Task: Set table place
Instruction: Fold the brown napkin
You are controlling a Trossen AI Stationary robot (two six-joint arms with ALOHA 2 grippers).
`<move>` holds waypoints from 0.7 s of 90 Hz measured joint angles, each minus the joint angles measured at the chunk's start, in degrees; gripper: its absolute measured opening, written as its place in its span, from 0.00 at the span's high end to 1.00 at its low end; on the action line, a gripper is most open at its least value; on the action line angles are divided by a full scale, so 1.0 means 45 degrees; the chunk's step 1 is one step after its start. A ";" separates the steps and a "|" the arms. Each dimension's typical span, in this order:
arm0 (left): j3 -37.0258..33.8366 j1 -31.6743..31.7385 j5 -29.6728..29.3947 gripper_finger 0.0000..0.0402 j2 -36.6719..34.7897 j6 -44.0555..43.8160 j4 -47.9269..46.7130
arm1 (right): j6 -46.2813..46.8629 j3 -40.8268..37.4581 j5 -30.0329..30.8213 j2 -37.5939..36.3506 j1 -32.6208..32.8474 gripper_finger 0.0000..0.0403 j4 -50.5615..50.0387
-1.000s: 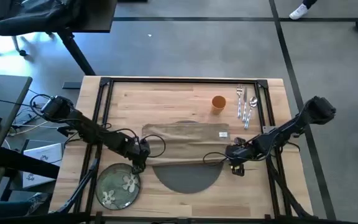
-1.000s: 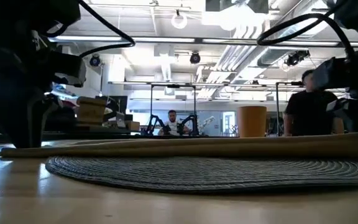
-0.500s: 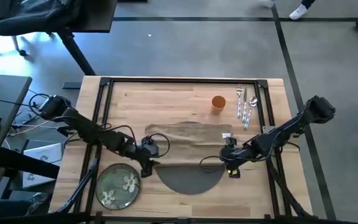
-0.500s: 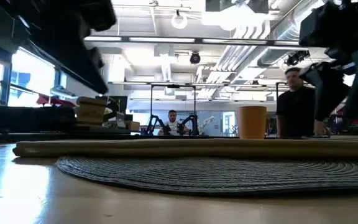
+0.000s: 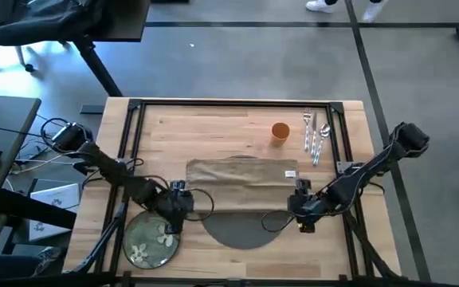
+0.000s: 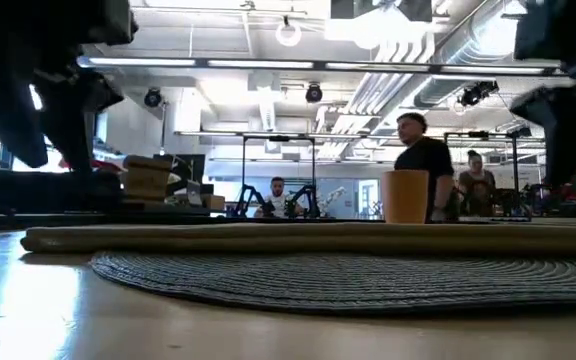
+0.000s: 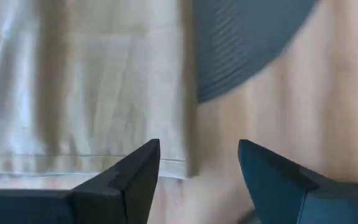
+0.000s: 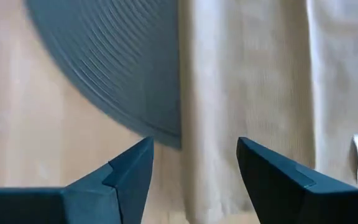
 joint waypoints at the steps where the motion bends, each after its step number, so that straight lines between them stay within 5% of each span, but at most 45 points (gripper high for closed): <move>1: -0.0014 -0.0001 0.0023 0.50 0.0076 -0.0035 0.0016 | 0.0047 -0.0047 0.0003 0.0009 0.0000 0.47 0.0009; 34: 0.0011 0.0190 0.0069 0.51 0.2477 -0.1114 0.0258 | 0.0022 -0.0453 0.1001 0.0167 -0.0025 0.47 0.0624; 63: -0.0016 0.0291 -0.0199 0.51 0.2393 -0.1381 0.0397 | -0.0199 -0.0453 -0.0512 0.1404 0.0005 0.47 0.0754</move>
